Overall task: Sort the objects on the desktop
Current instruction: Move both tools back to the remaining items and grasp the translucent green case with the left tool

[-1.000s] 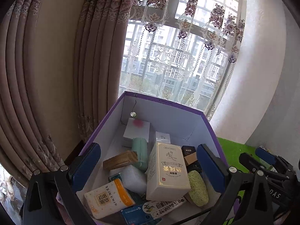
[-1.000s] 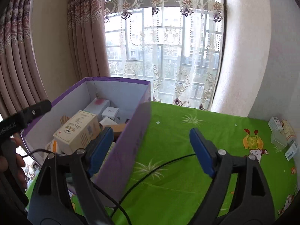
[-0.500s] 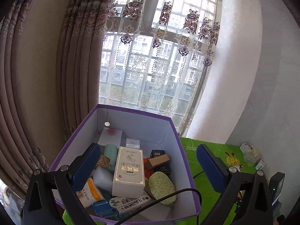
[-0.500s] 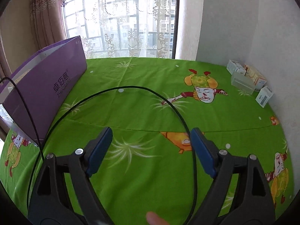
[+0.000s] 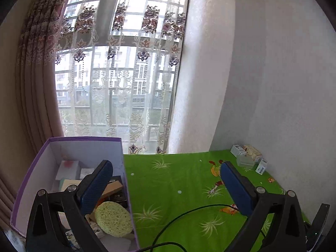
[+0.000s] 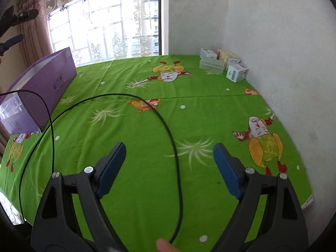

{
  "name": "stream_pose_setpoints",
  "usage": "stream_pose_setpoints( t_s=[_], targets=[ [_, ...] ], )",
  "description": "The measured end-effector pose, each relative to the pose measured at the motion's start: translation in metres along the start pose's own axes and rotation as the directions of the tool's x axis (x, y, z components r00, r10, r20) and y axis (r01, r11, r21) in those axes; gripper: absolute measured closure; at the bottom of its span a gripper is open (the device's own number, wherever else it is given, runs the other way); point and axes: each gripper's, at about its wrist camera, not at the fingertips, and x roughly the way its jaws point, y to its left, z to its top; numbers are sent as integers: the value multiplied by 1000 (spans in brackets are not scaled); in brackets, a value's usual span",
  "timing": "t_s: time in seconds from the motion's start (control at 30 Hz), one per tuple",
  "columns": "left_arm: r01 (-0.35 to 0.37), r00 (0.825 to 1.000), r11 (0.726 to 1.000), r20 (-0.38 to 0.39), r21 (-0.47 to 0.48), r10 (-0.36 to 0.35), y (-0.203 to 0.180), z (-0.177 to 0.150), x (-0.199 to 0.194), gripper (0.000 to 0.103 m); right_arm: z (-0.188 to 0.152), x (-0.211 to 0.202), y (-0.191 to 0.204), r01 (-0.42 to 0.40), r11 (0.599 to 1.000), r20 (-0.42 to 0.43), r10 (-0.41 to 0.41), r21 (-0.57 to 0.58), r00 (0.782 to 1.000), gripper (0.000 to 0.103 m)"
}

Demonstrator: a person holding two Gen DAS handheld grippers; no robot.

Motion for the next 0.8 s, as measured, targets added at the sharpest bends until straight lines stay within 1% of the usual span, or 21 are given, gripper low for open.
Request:
stream_pose_setpoints(
  t_s=[0.07,0.13,0.2,0.27,0.33,0.43,0.57,0.67,0.73,0.8],
  targets=[
    [75,997,997,-21,34,-75,-24,2,17,0,10,0,-17,52,998,31,-53,31,998,17],
    [138,990,988,-38,63,-136,-46,3,36,0,22,6,-37,93,993,44,-97,75,994,17],
    [187,981,978,-70,89,-181,-67,3,55,0,35,17,-58,114,985,43,-120,132,992,17],
    [228,971,967,-98,110,-217,-86,0,73,0,46,30,-77,154,970,35,-163,186,986,17],
    [243,966,963,-120,116,-230,-103,-6,89,0,57,43,-96,195,953,25,-206,234,978,17],
    [262,958,959,-150,109,-245,-127,-15,113,0,73,66,-120,232,922,-7,-241,309,970,17],
    [307,937,944,-212,119,-278,-163,-35,147,0,93,88,-144,249,882,-19,-264,401,964,17],
    [335,921,933,-254,132,-295,-189,-45,178,0,102,104,-151,263,869,-24,-279,419,960,17],
    [345,911,930,-281,125,-301,-205,-48,202,0,104,112,-151,288,863,-37,-300,416,953,17],
    [356,902,928,-302,111,-309,-220,-50,226,0,104,118,-153,295,861,-43,-306,415,951,17]
  ],
)
